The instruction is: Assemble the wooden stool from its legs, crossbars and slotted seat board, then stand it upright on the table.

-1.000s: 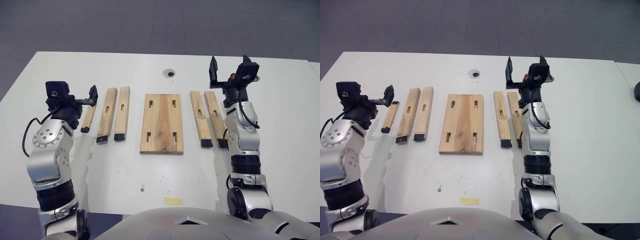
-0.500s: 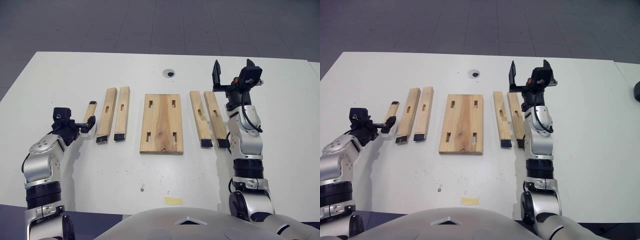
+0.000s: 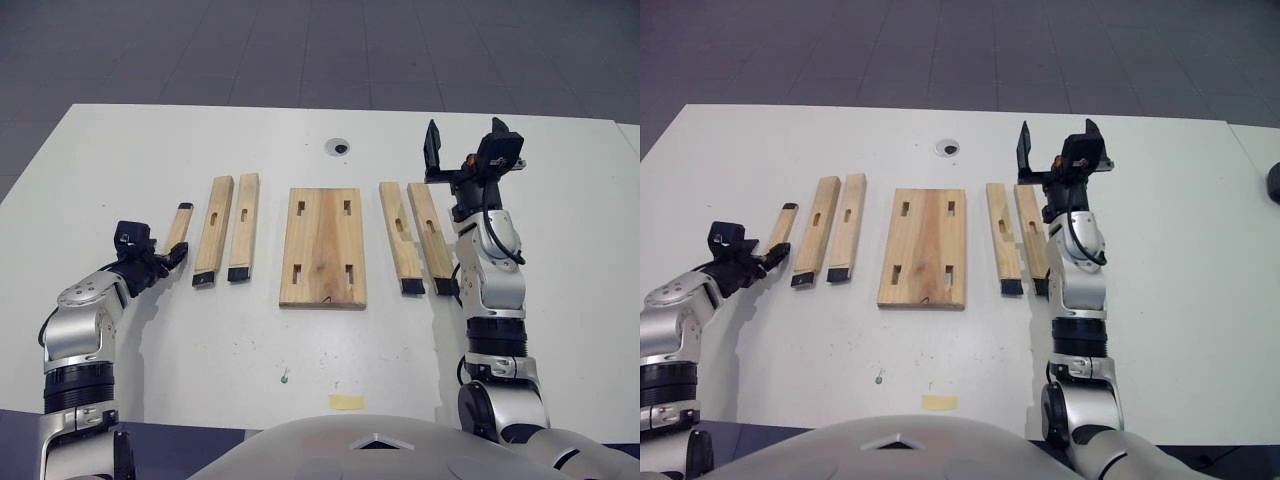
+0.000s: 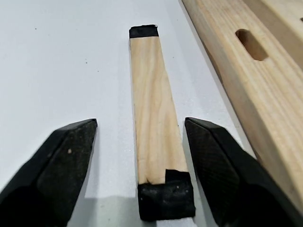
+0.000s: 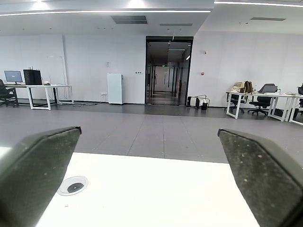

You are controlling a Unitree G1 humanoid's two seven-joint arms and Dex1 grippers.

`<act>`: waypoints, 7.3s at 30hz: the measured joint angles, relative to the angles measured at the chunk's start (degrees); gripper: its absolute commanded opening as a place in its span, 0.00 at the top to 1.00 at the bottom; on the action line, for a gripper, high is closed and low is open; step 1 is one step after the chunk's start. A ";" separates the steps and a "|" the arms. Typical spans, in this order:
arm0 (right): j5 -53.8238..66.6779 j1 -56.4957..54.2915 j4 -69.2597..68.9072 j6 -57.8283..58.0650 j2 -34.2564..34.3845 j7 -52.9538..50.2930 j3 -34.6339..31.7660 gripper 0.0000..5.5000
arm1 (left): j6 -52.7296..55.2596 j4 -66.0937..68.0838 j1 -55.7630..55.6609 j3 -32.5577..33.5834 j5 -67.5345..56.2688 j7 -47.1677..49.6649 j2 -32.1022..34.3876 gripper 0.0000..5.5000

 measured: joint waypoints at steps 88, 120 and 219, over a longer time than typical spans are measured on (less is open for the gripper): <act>56.62 -1.76 -12.27 42.37 8.77 5.80 -1.52 0.92 | -10.48 -31.33 -8.16 -26.49 0.74 -1.29 -12.51 0.68; 32.36 10.84 -10.90 24.49 5.38 -0.34 -7.15 0.93 | -1.10 -29.32 -11.07 -3.43 -8.10 21.04 -19.53 0.02; 5.95 -12.89 11.36 10.28 -3.37 9.49 4.80 0.02 | -6.99 -27.14 -9.54 -7.83 -0.92 22.34 -22.31 0.02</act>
